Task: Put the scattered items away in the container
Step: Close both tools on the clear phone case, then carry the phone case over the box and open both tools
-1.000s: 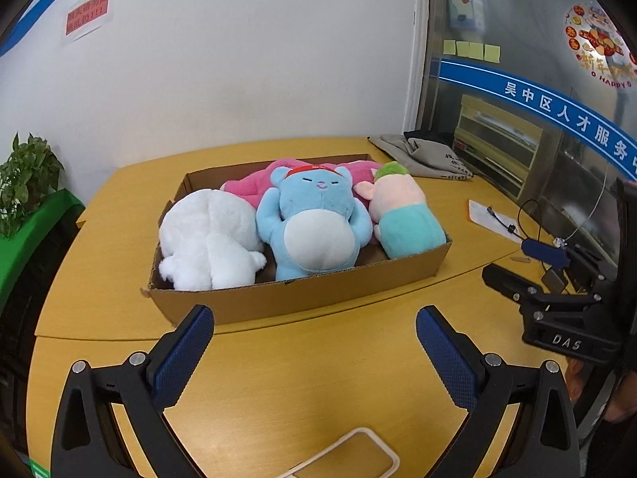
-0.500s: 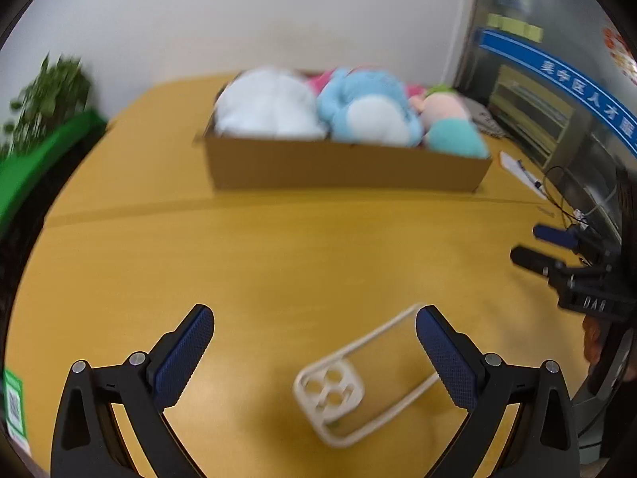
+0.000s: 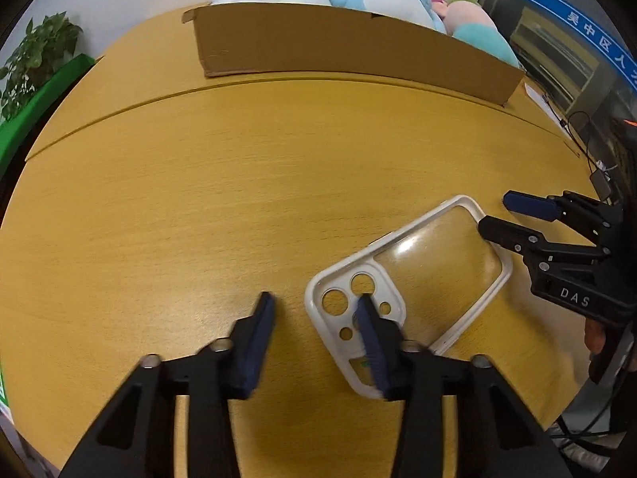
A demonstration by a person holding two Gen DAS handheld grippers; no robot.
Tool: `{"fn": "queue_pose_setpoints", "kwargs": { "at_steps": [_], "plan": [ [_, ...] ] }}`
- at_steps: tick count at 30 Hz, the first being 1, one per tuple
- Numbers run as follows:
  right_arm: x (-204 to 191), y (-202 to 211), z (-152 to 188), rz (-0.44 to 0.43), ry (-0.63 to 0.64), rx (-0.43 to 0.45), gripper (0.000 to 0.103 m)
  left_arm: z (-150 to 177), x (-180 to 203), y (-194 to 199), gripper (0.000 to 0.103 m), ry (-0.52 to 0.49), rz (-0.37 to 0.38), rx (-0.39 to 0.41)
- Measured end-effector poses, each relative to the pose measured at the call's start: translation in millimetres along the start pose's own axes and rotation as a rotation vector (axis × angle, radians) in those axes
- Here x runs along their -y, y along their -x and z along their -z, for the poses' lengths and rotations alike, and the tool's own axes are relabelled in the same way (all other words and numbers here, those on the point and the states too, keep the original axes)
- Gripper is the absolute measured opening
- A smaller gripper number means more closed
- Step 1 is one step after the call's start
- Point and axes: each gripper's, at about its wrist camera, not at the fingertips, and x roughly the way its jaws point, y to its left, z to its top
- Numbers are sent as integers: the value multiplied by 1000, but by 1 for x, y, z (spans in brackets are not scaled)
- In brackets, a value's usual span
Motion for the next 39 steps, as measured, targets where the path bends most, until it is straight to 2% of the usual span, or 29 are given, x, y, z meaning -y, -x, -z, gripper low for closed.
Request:
{"fn": "queue_pose_setpoints", "kwargs": {
  "at_steps": [1,2,3,4,9,13,18,24,26,30,33,36,39],
  "plan": [
    [-3,2,1,-6,10,4,33,-1,0,0,23,6,3,0],
    [-5,3,1,-12,17,7,26,-2,0,-1,18,7,-1,0],
    [-8,5,2,-26,22,10,12,-2,0,-1,11,7,-14,-1],
    [-10,6,5,-36,25,13,6,-3,0,0,11,10,-14,-1],
    [-10,13,15,-38,3,23,6,-9,-3,7,8,45,17,6],
    [4,32,5,-37,-39,79,6,-37,-1,24,8,39,50,63],
    [27,56,-38,11,-61,183,6,-108,2,51,8,-9,67,174],
    [62,71,-124,100,-55,321,6,-220,20,79,8,-114,42,342],
    [76,75,-155,126,-65,356,6,-256,20,83,8,-133,42,374],
    [110,73,-210,164,-85,398,6,-325,22,79,8,-167,61,403],
    [136,63,-252,183,-102,408,6,-372,25,68,8,-192,44,406],
    [158,44,-288,207,-111,392,6,-415,27,42,8,-197,36,383],
    [180,12,-314,206,-137,341,6,-447,23,4,8,-192,31,323]
  ]
}}
